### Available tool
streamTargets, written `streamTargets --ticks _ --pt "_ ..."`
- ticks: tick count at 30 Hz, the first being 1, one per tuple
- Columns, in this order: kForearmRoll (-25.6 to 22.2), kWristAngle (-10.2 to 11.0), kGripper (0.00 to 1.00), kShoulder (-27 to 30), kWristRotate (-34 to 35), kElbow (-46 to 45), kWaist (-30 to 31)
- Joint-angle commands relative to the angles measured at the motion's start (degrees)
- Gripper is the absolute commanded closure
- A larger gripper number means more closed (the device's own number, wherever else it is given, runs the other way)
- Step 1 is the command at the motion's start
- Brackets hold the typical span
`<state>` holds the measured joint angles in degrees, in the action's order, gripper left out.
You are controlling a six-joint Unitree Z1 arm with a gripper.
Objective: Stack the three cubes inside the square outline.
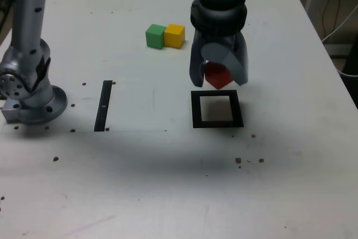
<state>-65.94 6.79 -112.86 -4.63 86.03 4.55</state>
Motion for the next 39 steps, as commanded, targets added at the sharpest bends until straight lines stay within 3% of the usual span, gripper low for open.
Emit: streamTargets --ticks 1,16,26,39 --pt "1.1 -0.4 0.62 -0.7 0.4 -0.8 0.6" --pt "1.4 -1.1 0.62 -2.3 1.2 -2.6 3.8" --pt "4.5 0.3 0.62 -3.4 0.8 -4.3 4.0" --pt "6.8 -0.1 0.50 -3.9 0.1 -6.5 3.6"
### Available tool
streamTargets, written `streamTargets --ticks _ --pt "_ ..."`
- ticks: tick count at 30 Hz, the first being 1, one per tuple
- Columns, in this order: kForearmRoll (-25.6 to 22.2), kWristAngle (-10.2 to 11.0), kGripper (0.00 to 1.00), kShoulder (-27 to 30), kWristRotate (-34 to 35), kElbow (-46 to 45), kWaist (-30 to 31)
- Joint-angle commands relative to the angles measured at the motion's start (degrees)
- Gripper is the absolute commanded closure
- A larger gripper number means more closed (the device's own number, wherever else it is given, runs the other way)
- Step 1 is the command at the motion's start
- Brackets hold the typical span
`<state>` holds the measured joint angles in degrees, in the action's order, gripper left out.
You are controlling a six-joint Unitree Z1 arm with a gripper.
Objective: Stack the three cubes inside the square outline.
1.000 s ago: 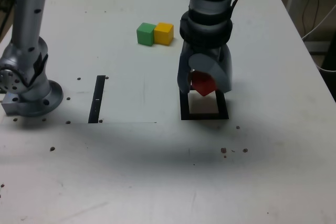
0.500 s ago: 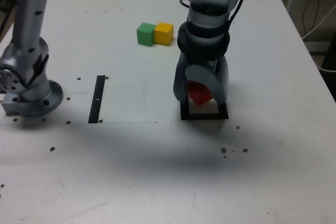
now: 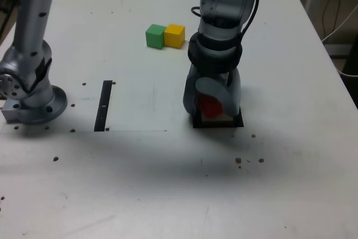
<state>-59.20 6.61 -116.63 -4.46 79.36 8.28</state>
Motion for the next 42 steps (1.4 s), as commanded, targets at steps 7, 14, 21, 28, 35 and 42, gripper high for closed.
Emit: streamTargets --ticks 7,14,21,28,35,42 --pt "1.4 0.2 0.33 -0.2 -0.3 -0.8 -0.9" --pt "3.3 0.4 0.10 0.1 -0.8 -2.2 -1.5" --pt "2.6 0.3 0.01 0.1 -0.7 -2.3 -1.7" --pt "1.4 0.2 0.01 2.1 -0.7 -2.2 -1.7" --pt "-2.8 -0.7 0.01 9.8 -0.7 -2.5 -2.1" --pt "-6.3 -0.8 0.01 13.1 -0.7 -1.7 -6.0"
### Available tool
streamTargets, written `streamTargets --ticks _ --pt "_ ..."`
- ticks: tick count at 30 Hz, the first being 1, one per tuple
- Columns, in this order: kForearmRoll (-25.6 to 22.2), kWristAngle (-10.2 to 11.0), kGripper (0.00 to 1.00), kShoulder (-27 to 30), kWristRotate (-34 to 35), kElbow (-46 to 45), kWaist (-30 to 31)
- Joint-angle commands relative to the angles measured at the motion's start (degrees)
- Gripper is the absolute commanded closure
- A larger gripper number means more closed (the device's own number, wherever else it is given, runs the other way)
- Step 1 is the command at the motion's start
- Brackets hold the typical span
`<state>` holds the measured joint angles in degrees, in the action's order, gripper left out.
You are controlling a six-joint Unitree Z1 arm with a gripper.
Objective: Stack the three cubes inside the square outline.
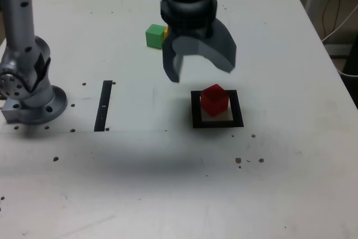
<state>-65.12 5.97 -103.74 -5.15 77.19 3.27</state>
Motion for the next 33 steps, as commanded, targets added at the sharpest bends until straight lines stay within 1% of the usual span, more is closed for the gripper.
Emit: streamTargets --ticks 1,7,10,13,16,18,19,21,25,27,29,33 --pt "-0.5 -0.3 0.01 0.3 0.0 0.7 -1.9" --pt "0.6 -2.1 0.01 0.1 0.8 2.4 -7.5" --pt "0.6 -3.1 0.01 -0.1 2.9 3.7 -10.1" --pt "0.9 -4.4 0.01 -0.5 7.4 4.5 -12.4" --pt "1.4 -5.7 0.01 -0.9 14.6 4.6 -14.3" --pt "1.8 -6.0 0.01 -1.0 19.8 4.4 -15.7" --pt "1.9 -5.7 0.01 -1.0 22.2 4.3 -16.5" --pt "2.1 -4.4 0.00 -0.9 26.4 4.1 -18.1" --pt "2.0 -0.1 0.00 -1.2 32.7 3.9 -21.1" --pt "2.0 1.5 0.00 -1.6 35.0 3.8 -22.1" --pt "2.3 2.5 0.00 -2.1 37.0 3.3 -23.2" --pt "3.8 3.6 0.01 -3.0 41.3 1.1 -25.2"
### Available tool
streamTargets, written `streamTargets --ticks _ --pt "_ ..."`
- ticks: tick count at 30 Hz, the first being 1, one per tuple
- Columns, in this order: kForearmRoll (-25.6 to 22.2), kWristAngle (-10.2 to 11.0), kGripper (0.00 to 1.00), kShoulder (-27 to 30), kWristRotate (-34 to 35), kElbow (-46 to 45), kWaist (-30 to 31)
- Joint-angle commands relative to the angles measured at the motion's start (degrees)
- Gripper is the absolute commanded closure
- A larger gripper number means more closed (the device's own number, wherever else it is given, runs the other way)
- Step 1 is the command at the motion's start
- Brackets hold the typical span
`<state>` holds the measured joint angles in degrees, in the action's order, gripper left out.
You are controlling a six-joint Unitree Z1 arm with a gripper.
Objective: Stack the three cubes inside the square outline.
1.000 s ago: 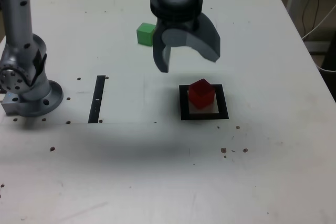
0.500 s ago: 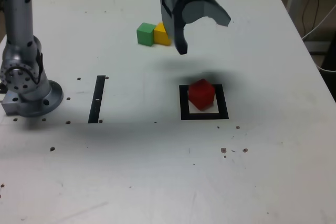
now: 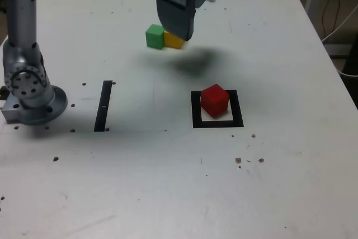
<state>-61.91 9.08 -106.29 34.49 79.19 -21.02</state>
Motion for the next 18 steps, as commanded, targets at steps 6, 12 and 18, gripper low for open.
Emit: streamTargets --ticks 6,12,18 --pt "1.7 0.9 0.03 -1.9 8.6 -2.5 -1.9" --pt "1.3 -2.8 0.05 -2.8 16.0 -1.9 -1.6" --pt "1.4 -4.7 0.05 -4.7 22.5 0.8 -1.3"
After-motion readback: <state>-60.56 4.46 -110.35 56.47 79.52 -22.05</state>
